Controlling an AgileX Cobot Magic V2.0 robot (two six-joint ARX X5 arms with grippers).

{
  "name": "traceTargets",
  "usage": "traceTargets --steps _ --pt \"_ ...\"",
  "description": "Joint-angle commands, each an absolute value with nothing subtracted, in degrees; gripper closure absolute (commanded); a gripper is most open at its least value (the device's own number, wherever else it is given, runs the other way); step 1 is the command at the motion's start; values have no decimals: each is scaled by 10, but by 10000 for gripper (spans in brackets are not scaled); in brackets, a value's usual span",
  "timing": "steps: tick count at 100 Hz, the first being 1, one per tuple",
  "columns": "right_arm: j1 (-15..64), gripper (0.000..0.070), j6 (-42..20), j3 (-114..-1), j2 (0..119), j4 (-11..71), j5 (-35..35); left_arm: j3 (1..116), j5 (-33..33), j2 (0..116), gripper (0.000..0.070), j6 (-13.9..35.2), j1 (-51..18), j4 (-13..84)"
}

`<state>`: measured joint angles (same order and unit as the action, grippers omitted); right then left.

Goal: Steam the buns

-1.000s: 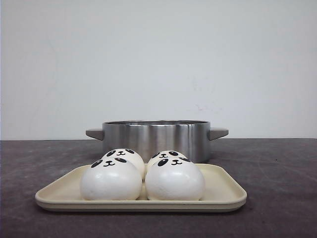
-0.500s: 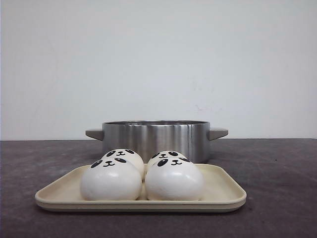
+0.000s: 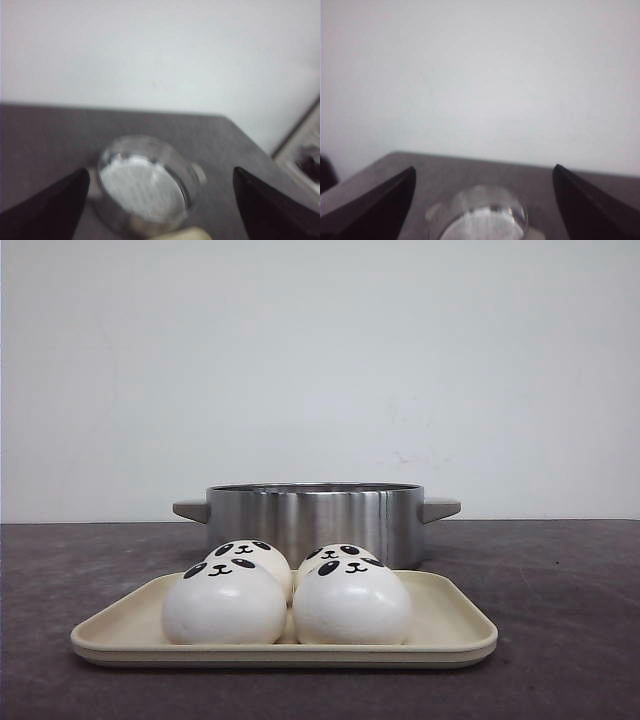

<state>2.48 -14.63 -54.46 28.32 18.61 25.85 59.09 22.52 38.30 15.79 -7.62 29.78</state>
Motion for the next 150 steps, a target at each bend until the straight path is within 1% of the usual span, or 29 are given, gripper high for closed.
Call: traceTargets --steps 1,12,22,32,41,51,64,79,101,128,142,150 --pt "26 144 -184 -559 304 160 264 602 229 388 139 157 -86 311" --pt "43 144 -195 -582 355 158 274 602 229 391 143 161 -102 329" --pt "84 148 -191 -621 410 177 271 602 228 393 143 161 -118 333" --pt "150 149 -172 -668 470 218 228 602 228 395 143 160 -128 335" --pt "220 149 -154 -711 527 279 170 602 228 397 143 159 -134 335" --pt "295 149 -155 -746 594 343 117 602 228 397 143 159 -139 335" --pt "355 149 -184 -761 674 383 93 602 228 396 143 159 -143 336" --pt "386 149 -224 -762 750 414 92 602 228 395 143 159 -143 348" --pt "406 149 -234 -762 848 452 91 602 228 392 143 159 -149 367" --pt "419 149 -237 -762 957 436 89 602 228 392 143 158 -163 365" --pt "419 150 -252 -762 1000 423 86 602 228 392 143 157 -168 365" --pt "418 172 -254 -762 1019 420 76 602 228 392 143 157 -169 365"
